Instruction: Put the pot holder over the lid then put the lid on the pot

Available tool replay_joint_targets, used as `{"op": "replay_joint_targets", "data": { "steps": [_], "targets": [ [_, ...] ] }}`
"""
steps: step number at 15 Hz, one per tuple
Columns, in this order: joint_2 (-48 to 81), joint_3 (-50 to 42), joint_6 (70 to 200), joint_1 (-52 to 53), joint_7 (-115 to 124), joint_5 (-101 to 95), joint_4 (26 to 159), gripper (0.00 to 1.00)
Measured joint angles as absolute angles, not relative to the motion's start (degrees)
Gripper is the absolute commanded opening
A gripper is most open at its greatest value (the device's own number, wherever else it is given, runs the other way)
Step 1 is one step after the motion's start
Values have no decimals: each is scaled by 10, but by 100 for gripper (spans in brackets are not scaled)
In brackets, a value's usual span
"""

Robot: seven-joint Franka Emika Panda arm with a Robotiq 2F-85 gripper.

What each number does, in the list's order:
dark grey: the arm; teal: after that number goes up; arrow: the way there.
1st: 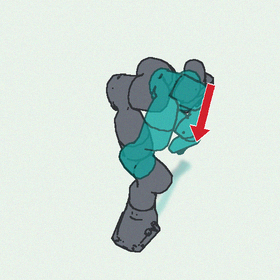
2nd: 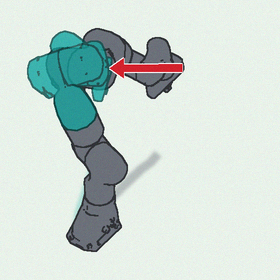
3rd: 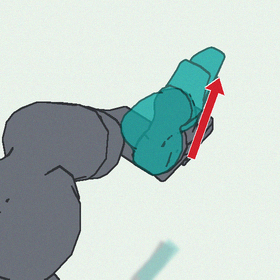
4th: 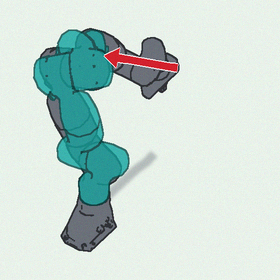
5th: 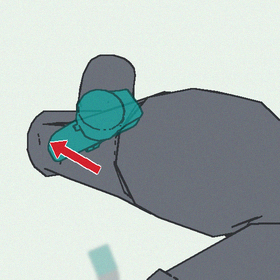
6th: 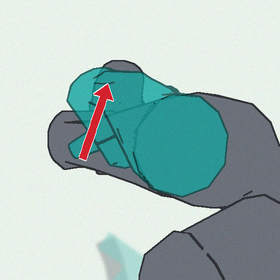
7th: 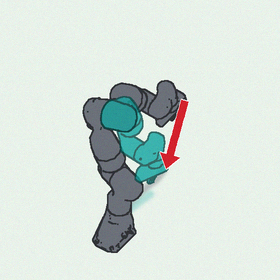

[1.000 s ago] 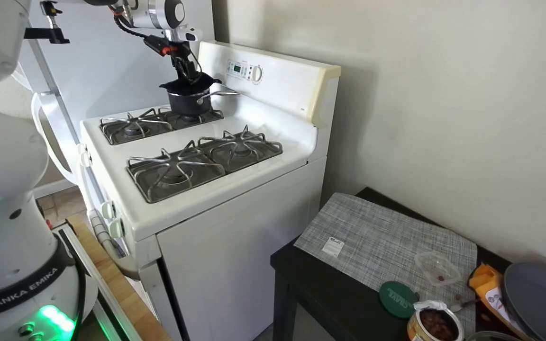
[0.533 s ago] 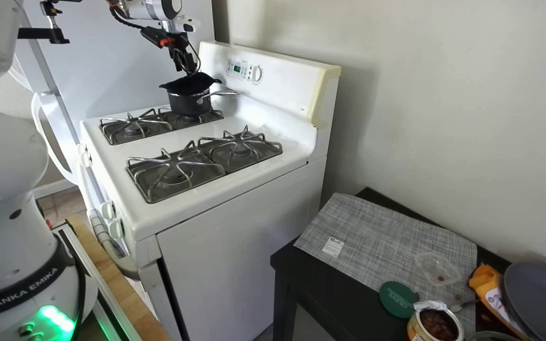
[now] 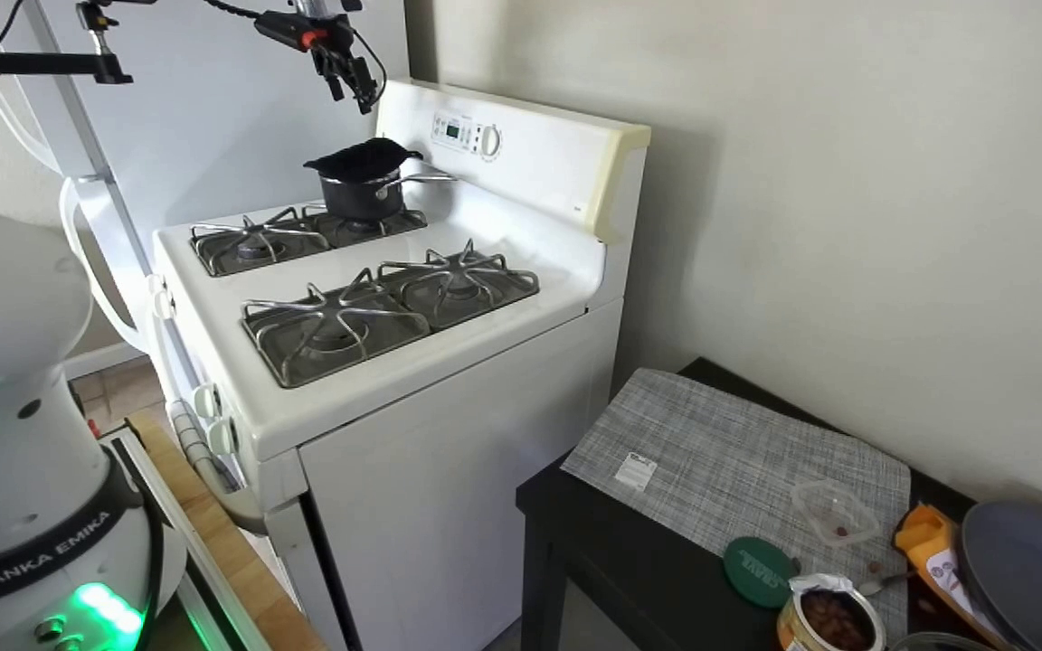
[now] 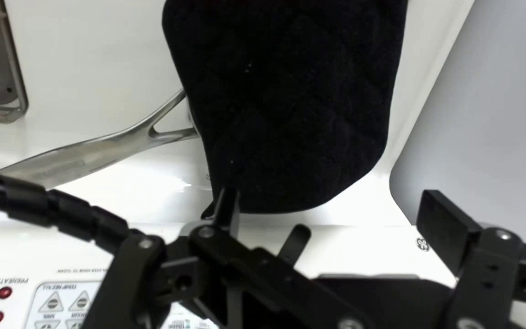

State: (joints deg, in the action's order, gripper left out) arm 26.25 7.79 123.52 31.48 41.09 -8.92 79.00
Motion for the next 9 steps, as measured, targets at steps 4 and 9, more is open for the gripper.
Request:
{"op": "replay_joint_targets", "data": {
  "steps": [4, 9],
  "targets": [
    [228, 75, 1234, 312, 381, -104, 818, 100],
    [220, 78, 1229, 307, 361, -103, 824, 100]
  ]
}}
